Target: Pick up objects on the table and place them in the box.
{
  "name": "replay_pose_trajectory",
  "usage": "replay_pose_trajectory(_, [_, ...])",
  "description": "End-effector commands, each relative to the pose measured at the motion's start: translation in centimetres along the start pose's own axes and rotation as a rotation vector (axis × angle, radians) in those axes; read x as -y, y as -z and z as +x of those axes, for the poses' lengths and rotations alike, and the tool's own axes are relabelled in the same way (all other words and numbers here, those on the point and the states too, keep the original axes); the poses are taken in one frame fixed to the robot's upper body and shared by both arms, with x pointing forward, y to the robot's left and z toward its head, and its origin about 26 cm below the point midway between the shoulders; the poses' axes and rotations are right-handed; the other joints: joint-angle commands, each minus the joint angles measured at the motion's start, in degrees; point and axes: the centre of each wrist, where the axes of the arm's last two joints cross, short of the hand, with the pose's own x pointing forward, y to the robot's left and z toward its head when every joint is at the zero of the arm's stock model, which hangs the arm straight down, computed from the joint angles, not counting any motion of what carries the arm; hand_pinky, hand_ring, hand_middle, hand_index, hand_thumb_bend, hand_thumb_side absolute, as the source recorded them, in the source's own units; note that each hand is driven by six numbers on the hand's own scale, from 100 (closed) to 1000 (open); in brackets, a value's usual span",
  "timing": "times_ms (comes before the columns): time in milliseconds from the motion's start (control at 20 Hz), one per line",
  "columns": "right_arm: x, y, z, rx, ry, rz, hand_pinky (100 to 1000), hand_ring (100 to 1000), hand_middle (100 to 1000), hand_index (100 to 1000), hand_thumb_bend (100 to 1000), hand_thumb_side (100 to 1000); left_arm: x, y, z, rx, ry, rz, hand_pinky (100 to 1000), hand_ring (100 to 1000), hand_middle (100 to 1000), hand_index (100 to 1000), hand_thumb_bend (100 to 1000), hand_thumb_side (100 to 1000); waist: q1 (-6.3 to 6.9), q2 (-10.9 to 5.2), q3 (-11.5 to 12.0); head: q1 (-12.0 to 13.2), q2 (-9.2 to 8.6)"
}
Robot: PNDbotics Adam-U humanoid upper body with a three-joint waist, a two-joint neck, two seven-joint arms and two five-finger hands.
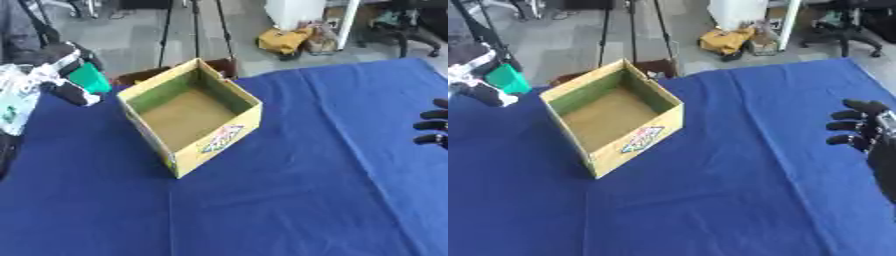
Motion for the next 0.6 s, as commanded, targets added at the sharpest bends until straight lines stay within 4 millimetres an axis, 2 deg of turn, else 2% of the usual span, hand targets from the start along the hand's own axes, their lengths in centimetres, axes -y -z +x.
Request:
replay_pose_trajectory(50, [0.6,0.4,0.8,0.021,-0.018,0.002,598,697,674,849,100,894,-1.6,1.0,3.1,0.092,0.026,0.030,627,401,236,668,171,100,-0.42,-1.41,-0.4,-0.2,0.07])
replay_pose_trajectory(300, [0.4,0.5,0.8,0.023,-0.010,0.007,597,697,675,849,100,893,0.2,2.5,6.5,0.172,0.035,-0.019,627,404,241,671,174,100,-0.72,-1.53,-1.5,0.1,-0.53])
replay_pose_trajectory(550, [0.2,0.6,0.9,0.028,-0.004,0.012,597,697,675,849,100,894,2.8,3.4,7.6,0.177,0.035,-0.088,625,415,258,680,186,128,-0.75,-1.18,-2.5,0.3,-1.10])
replay_pose_trajectory(600, [0.2,0.7,0.9,0.029,-0.002,0.013,597,697,675,849,100,905,3.3,3.5,7.6,0.169,0.034,-0.099,624,422,268,686,287,100,-0.75,-1.12,-2.6,0.3,-1.18])
